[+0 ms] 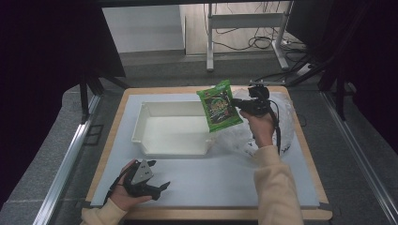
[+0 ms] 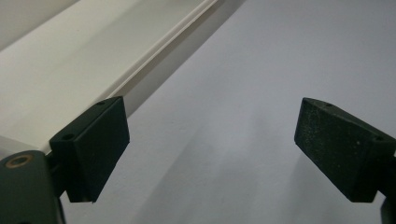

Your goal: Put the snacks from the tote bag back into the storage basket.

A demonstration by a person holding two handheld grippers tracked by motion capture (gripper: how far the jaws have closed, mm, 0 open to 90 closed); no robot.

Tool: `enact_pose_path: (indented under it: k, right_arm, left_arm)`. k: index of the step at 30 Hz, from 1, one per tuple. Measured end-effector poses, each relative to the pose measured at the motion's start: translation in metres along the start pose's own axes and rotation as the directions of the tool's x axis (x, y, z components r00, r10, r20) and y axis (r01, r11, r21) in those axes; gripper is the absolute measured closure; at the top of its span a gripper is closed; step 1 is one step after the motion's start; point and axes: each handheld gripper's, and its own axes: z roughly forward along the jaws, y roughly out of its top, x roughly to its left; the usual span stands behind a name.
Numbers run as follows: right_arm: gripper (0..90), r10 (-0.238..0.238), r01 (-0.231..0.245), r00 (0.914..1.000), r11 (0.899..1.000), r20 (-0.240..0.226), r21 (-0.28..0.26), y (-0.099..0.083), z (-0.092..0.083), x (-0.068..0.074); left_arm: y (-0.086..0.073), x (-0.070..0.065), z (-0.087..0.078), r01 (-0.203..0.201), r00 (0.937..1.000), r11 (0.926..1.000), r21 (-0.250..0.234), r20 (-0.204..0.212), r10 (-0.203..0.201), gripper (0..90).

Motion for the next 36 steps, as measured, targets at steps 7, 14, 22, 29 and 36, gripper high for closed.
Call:
enact_pose_path:
  k: [7,14,22,29,36]
  right_arm:
    - [90.0,-0.009,0.009,0.9998,1.0,-0.019,0.003,0.002,0.01,0.011]
    - [90.0,-0.016,0.016,0.9992,1.0,-0.038,0.005,0.004,0.02,0.02]
    - [90.0,-0.021,0.021,0.9982,1.0,-0.056,0.007,0.005,0.03,0.031]
    - [89.9,-0.028,0.028,0.9974,0.999,-0.067,0.014,0.006,0.038,0.039]
    - [89.9,-0.028,0.03,0.9968,0.999,-0.074,0.023,0.006,0.046,0.044]
  left_arm:
    - [-0.001,0.0,0.0,-0.002,1.0,1.0,0.005,0.002,0.002,10.0]
    - [-0.001,0.0,0.001,-0.003,1.0,1.0,0.007,0.004,0.003,10.0]
    - [-0.001,0.0,0.001,-0.006,1.0,1.0,0.006,0.003,0.006,10.1]
    - [-0.001,0.0,0.001,-0.005,1.0,1.0,0.005,0.004,0.005,10.0]
    - [-0.001,0.0,0.001,-0.004,1.0,1.0,0.003,0.004,0.004,10.0]
